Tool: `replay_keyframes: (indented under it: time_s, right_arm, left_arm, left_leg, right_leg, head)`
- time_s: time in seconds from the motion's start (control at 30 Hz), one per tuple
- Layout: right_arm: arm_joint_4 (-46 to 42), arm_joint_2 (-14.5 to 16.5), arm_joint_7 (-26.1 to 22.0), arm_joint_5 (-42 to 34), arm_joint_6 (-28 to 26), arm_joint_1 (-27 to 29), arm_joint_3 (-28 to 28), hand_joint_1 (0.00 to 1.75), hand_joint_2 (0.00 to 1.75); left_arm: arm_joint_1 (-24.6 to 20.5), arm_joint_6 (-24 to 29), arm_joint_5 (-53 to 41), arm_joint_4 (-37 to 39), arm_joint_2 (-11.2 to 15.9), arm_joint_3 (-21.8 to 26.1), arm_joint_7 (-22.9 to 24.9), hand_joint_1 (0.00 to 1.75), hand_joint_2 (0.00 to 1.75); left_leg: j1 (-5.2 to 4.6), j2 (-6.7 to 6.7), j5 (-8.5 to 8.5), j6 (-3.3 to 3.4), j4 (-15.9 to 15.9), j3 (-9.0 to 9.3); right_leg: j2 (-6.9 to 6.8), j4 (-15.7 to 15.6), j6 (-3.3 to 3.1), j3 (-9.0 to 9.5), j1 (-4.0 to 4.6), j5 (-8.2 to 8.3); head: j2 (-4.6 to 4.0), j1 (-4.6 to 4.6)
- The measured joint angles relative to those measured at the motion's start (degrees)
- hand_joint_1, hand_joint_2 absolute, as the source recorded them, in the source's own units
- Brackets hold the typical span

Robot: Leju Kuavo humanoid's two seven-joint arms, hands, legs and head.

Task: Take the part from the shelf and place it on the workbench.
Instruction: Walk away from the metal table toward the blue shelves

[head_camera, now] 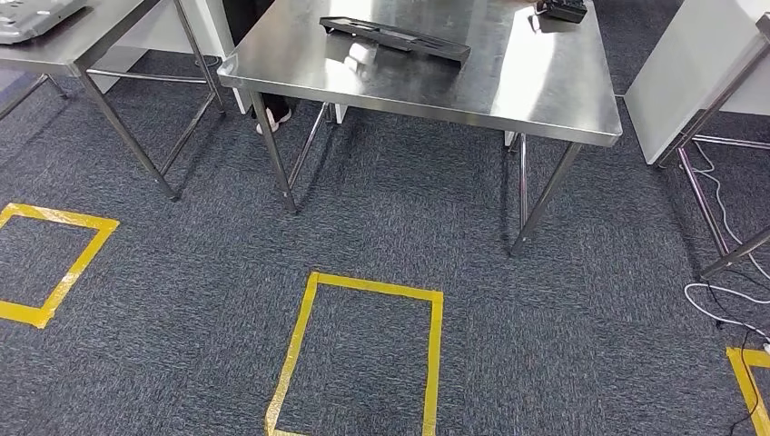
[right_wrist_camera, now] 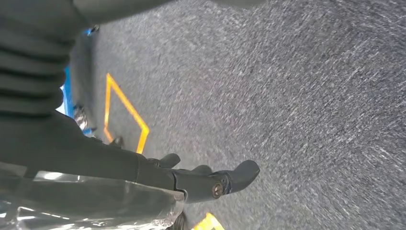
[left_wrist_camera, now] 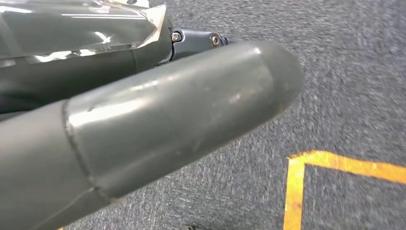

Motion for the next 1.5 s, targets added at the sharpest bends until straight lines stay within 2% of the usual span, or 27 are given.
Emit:
replay_keyframes:
  time_s: [0.07, 0.13, 0.17, 0.23, 0.3, 0.33, 0.37, 0.47, 0.53, 0.6, 0.67, 0.77, 0.83, 0.87, 0.93, 0.97, 1.03, 1.1, 1.13, 1.2, 1.27, 1.3, 1.33, 1.37, 1.4, 1.47, 1.5]
  right_arm:
    - [0.04, 0.08, 0.14, -0.07, 0.04, 0.10, -0.19, 0.00, 0.00]
    - [0.11, 0.13, 0.25, -0.15, 0.14, 0.42, -0.34, 0.00, 0.00]
    - [0.14, 0.13, 0.28, -0.21, 0.19, 0.50, -0.41, 0.00, 0.00]
    - [0.15, 0.21, 0.31, -0.30, 0.26, 0.54, -0.61, 0.00, 0.00]
    - [0.17, 0.34, 0.34, -0.36, 0.27, 0.75, -0.85, 0.00, 0.00]
    - [0.19, 0.35, 0.37, -0.38, 0.27, 0.91, -0.97, 0.00, 0.00]
    - [0.21, 0.35, 0.39, -0.36, 0.27, 1.05, -1.09, 0.00, 0.00]
    - [0.25, 0.45, 0.38, -0.07, 0.36, 0.99, -1.26, 0.00, 0.00]
    - [0.26, 0.56, 0.38, 0.12, 0.43, 0.82, -1.28, 0.00, 0.00]
    - [0.27, 0.44, 0.39, 0.24, 0.46, 0.80, -1.31, 0.00, 0.00]
    - [0.30, 0.27, 0.41, 0.28, 0.55, 0.79, -1.32, 0.00, 0.00]
    - [0.33, 0.16, 0.42, 0.38, 0.78, 0.68, -1.33, 0.00, 0.00]
    - [0.34, 0.13, 0.37, 0.43, 0.97, 0.81, -1.33, 0.00, 0.00]
    - [0.36, 0.10, 0.36, 0.44, 1.06, 0.90, -1.33, 0.00, 0.00]
    - [0.39, 0.02, 0.34, 0.49, 1.17, 0.90, -1.33, 0.00, 0.00]
    - [0.39, 0.02, 0.34, 0.53, 1.20, 0.80, -1.33, 0.00, 0.00]
    - [0.39, 0.05, 0.35, 0.71, 1.30, 0.63, -1.33, 0.00, 0.00]
    - [0.40, 0.02, 0.41, 0.89, 1.40, 0.72, -1.34, 0.00, 0.00]
    - [0.42, 0.01, 0.45, 0.94, 1.43, 0.79, -1.34, 0.00, 0.00]
    - [0.43, -0.02, 0.54, 0.95, 1.51, 0.76, -1.34, 0.00, 0.00]
    - [0.44, 0.04, 0.60, 0.87, 1.64, 0.71, -1.35, 0.00, 0.00]
    - [0.44, 0.08, 0.59, 0.77, 1.69, 0.75, -1.37, 0.00, 0.00]
    - [0.45, 0.10, 0.57, 0.61, 1.72, 0.84, -1.42, 0.00, 0.00]
    - [0.46, 0.09, 0.51, 0.43, 1.73, 0.96, -1.52, 0.00, 0.00]
    - [0.48, 0.07, 0.44, 0.26, 1.70, 1.06, -1.63, 0.00, 0.00]
    - [0.48, 0.07, 0.30, 0.02, 1.59, 1.13, -1.79, 0.00, 0.00]
    - [0.48, 0.10, 0.28, -0.05, 1.51, 1.11, -1.82, 0.00, 0.00]
  left_arm:
    - [-0.02, -0.05, -0.01, 0.01, 0.03, -0.04, -0.01, 0.00, 0.00]
    - [-0.03, -0.10, -0.04, 0.01, 0.11, -0.12, -0.01, 0.00, 0.00]
    - [0.00, -0.14, -0.06, 0.01, 0.15, -0.15, -0.01, 0.00, 0.00]
    - [0.08, -0.36, -0.20, 0.02, 0.21, -0.19, -0.02, 0.00, 0.00]
    - [0.14, -0.64, -0.46, 0.03, 0.23, -0.20, -0.02, 0.00, 0.00]
    - [0.14, -0.76, -0.57, 0.03, 0.25, -0.21, -0.02, 0.00, 0.00]
    - [0.15, -0.85, -0.64, 0.03, 0.27, -0.21, -0.02, 0.00, 0.00]
    - [0.18, -0.92, -0.68, 0.04, 0.44, -0.22, 0.00, 0.00, 0.00]
    - [0.18, -0.92, -0.69, 0.07, 0.54, -0.24, 0.04, 0.00, 0.00]
    - [0.07, -0.98, -0.69, 0.07, 0.45, -0.25, 0.07, 0.00, 0.00]
    - [0.01, -1.04, -0.68, 0.06, 0.34, -0.24, 0.09, 0.00, 0.00]
    - [0.13, -1.08, -0.67, 0.08, 0.25, -0.22, 0.11, 0.00, 0.00]
    - [0.19, -1.09, -0.61, 0.08, 0.21, -0.21, 0.15, 0.00, 0.00]
    - [0.20, -1.09, -0.57, 0.08, 0.18, -0.21, 0.19, 0.00, 0.00]
    - [0.18, -1.11, -0.52, 0.07, 0.06, -0.20, 0.32, 0.00, 0.00]
    - [0.18, -1.18, -0.49, 0.07, -0.01, -0.20, 0.42, 0.00, 0.00]
    - [0.15, -1.53, -0.44, 0.07, -0.04, -0.20, 0.62, 0.00, 0.00]
    - [0.11, -2.04, -0.42, 0.08, -0.08, -0.20, 0.79, 0.00, 0.00]
    - [0.09, -2.32, -0.42, 0.08, -0.09, -0.20, 0.87, 0.00, 0.00]
    - [0.11, -2.66, -0.42, 0.08, -0.07, -0.20, 0.97, 0.00, 0.00]
    - [0.22, -2.79, -0.44, 0.09, -0.04, -0.20, 1.02, 0.00, 0.00]
    - [0.28, -2.83, -0.47, 0.09, -0.04, -0.20, 1.04, 0.00, 0.00]
    - [0.33, -2.90, -0.52, 0.10, -0.04, -0.20, 1.04, 0.00, 0.00]
    - [0.35, -3.02, -0.58, 0.09, -0.04, -0.20, 1.03, 0.00, 0.00]
    - [0.36, -3.16, -0.65, 0.09, -0.04, -0.20, 0.99, 0.00, 0.00]
    - [0.37, -3.46, -0.81, 0.08, 0.01, -0.20, 0.91, 0.00, 0.00]
    - [0.35, -3.59, -0.91, 0.08, 0.05, -0.21, 0.89, 0.00, 0.00]
  left_leg:
    - [-0.09, 1.03, 0.22, -0.49, 0.26, -0.13]
    - [0.33, 0.43, -0.95, -1.16, 1.34, -0.62]
    - [0.52, -0.51, -2.50, -1.47, 2.88, -1.27]
    - [0.63, -2.55, -7.55, -1.71, 9.89, -3.95]
    - [0.63, -3.12, -10.57, -1.63, 16.79, -6.19]
    - [0.63, -3.19, -10.17, -1.49, 17.40, -5.93]
    - [0.63, -3.35, -8.69, -1.26, 15.59, -4.52]
    - [0.64, -6.06, -4.03, -0.18, 4.46, 2.14]
    - [0.52, -7.16, -3.65, 0.22, 1.17, 3.77]
    - [0.54, -5.94, -3.43, 0.45, 0.27, 3.67]
    - [0.75, -4.61, -2.88, 0.92, -0.67, 3.60]
    - [0.73, -2.50, -2.36, 1.39, -1.09, 3.16]
    - [0.70, -1.20, -2.23, 1.28, -1.05, 2.93]
    - [0.74, -0.53, -2.17, 1.19, -1.00, 2.88]
    - [0.77, 0.67, -2.18, 0.86, -0.82, 2.90]
    - [0.65, 1.21, -2.29, 0.54, -0.63, 2.92]
    - [0.33, 2.12, -2.47, -0.24, -0.36, 2.97]
    - [0.39, 2.99, -2.53, -0.87, -0.33, 3.11]
    - [0.60, 2.68, -2.91, -1.18, 0.00, 3.03]
    - [1.02, 0.25, -5.65, -1.65, 3.38, 1.63]
    - [1.17, -2.54, -10.14, -1.82, 11.16, -1.73]
    - [1.16, -3.04, -11.65, -1.84, 14.87, -3.36]
    - [1.17, -3.23, -12.13, -1.81, 17.12, -4.36]
    - [1.17, -3.32, -11.34, -1.71, 17.03, -4.25]
    - [1.19, -3.49, -9.61, -1.58, 14.67, -3.07]
    - [1.34, -5.54, -5.63, -1.21, 6.53, 0.92]
    - [1.38, -6.49, -4.59, -1.07, 3.52, 2.31]
  right_leg:
    - [0.42, -1.67, -1.06, 0.23, 0.29, -0.50]
    - [1.31, -1.70, -2.33, -0.48, -0.20, 0.00]
    - [1.68, -1.73, -3.05, -0.76, -0.34, 0.35]
    - [2.51, -1.71, -4.18, -1.39, -0.11, 1.08]
    - [3.59, -1.62, -4.54, -1.95, 0.23, 1.73]
    - [4.22, -1.57, -4.49, -2.16, 0.34, 1.96]
    - [4.86, -1.49, -4.38, -2.27, 0.42, 2.11]
    - [6.64, -1.03, -4.04, -2.62, 0.64, 2.28]
    - [7.66, -0.80, -3.49, -3.22, 0.71, 2.61]
    - [8.38, -0.64, -2.73, -4.02, 0.83, 2.98]
    - [7.12, 1.41, -2.47, -5.66, 0.96, 1.98]
    - [4.55, 12.07, -2.69, -10.91, 0.62, -2.90]
    - [4.27, 16.63, -2.05, -12.69, 0.26, -4.28]
    - [4.01, 15.46, -1.43, -11.77, 0.02, -3.60]
    - [2.23, 7.24, -0.24, -6.99, -0.44, -0.59]
    - [1.02, 3.01, 0.01, -4.79, -0.43, 0.78]
    - [-0.19, -0.95, -0.45, -3.08, -0.18, 1.96]
    - [0.91, -1.02, -1.29, -3.52, -0.02, 2.21]
    - [1.47, -1.09, -1.69, -3.50, -0.23, 2.42]
    - [2.57, -1.24, -2.74, -3.45, -0.66, 2.98]
    - [3.71, -1.20, -3.44, -3.71, -0.58, 3.37]
    - [4.35, -1.17, -3.57, -3.86, -0.43, 3.45]
    - [5.02, -1.12, -3.66, -3.96, -0.31, 3.52]
    - [5.76, -1.04, -3.69, -4.00, -0.25, 3.55]
    - [6.50, -0.93, -3.70, -4.00, -0.23, 3.57]
    - [8.04, -0.45, -3.55, -4.16, -0.04, 3.55]
    - [8.72, -0.22, -3.33, -4.40, 0.06, 3.58]
  head:
    - [0.00, -0.18]
    - [0.00, -0.38]
    - [0.00, -0.43]
    - [0.00, -0.49]
    - [0.00, -0.49]
    - [0.00, -0.49]
    - [0.00, -0.49]
    - [0.00, -0.48]
    - [0.00, -0.56]
    - [0.00, -0.67]
    - [0.00, -0.56]
    - [0.00, -0.22]
    - [0.00, -0.20]
    - [0.00, -0.18]
    - [0.00, -0.14]
    - [0.00, -0.04]
    - [0.00, -0.08]
    - [0.00, -0.25]
    - [0.00, -0.31]
    - [0.00, -0.43]
    - [0.00, -0.57]
    - [0.00, -0.61]
    - [0.00, -0.61]
    - [0.00, -0.60]
    - [0.00, -0.61]
    - [0.00, -0.65]
    - [0.00, -0.64]
